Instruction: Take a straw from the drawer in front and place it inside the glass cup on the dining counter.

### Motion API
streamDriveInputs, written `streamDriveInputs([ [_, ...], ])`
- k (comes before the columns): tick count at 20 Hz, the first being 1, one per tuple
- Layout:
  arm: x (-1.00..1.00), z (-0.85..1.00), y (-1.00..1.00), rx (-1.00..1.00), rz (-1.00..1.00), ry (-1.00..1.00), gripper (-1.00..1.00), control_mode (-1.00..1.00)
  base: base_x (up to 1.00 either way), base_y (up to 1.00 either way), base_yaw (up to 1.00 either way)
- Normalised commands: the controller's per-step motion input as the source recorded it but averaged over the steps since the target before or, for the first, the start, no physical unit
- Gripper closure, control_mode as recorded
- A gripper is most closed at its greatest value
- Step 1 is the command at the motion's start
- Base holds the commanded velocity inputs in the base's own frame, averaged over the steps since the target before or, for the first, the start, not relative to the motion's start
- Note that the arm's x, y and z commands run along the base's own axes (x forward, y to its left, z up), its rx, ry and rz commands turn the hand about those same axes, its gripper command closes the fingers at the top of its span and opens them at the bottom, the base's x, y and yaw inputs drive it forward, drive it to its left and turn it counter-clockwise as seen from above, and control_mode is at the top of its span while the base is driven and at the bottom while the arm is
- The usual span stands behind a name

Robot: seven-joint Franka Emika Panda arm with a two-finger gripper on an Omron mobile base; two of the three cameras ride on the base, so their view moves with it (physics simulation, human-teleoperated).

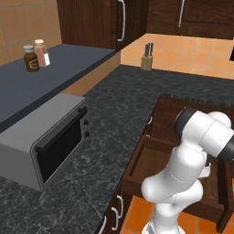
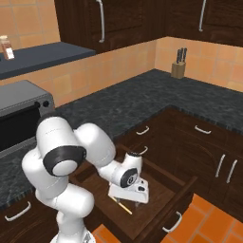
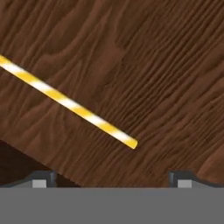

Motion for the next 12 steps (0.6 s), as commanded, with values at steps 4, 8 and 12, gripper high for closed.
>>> streamDriveInputs([
  [4, 0.18, -0.07, 0.16, 0.00, 0.22, -0.17, -1.00, -1.00, 0.00, 0.00, 0.00],
  [8, 0.16, -0.03, 0.00, 0.00, 0.21, -0.15, -1.00, -1.00, 0.00, 0.00, 0.00],
  [12, 0.02, -0.23, 0.03, 0.00, 0.18, -0.02, -1.00, -1.00, 0.00, 0.00, 0.00],
])
